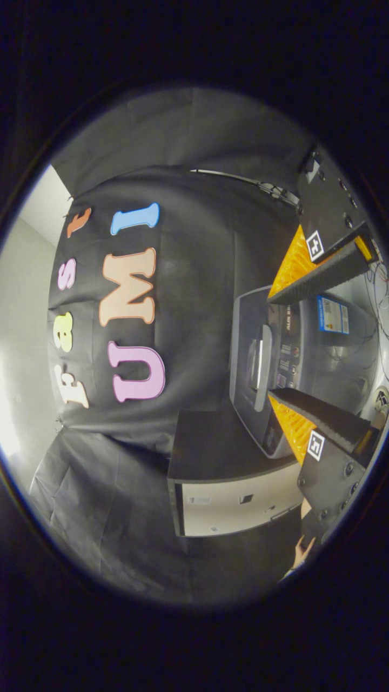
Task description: Put the clothes into the washing machine and then close the washing machine lid.
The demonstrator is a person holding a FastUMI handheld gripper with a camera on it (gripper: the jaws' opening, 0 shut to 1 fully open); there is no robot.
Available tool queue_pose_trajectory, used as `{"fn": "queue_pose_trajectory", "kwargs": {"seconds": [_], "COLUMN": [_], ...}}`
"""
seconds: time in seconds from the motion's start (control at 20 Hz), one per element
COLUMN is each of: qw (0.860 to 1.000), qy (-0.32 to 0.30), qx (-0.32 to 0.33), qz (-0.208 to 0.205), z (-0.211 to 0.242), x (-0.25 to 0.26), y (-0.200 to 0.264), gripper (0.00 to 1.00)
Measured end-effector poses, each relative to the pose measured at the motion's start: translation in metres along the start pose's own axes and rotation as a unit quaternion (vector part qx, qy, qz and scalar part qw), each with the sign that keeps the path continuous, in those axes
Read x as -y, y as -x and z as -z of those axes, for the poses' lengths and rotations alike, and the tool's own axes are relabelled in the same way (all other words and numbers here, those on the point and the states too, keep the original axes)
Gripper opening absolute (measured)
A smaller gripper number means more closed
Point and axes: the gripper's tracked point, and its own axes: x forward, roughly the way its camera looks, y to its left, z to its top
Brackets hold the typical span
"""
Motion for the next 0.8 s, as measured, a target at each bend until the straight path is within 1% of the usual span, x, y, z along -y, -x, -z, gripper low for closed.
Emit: {"fn": "queue_pose_trajectory", "kwargs": {"seconds": [0.15, 0.4, 0.65, 0.8], "qw": [1.000, 0.999, 1.000, 1.000], "qy": [-0.010, -0.033, -0.027, -0.022], "qx": [-0.009, -0.010, -0.006, -0.014], "qz": [0.005, 0.009, 0.008, 0.011], "z": [0.019, 0.035, 0.040, 0.047], "x": [-0.001, -0.001, -0.005, -0.003], "y": [0.015, 0.034, 0.049, 0.055], "gripper": [0.97, 0.97, 0.97, 0.97]}}
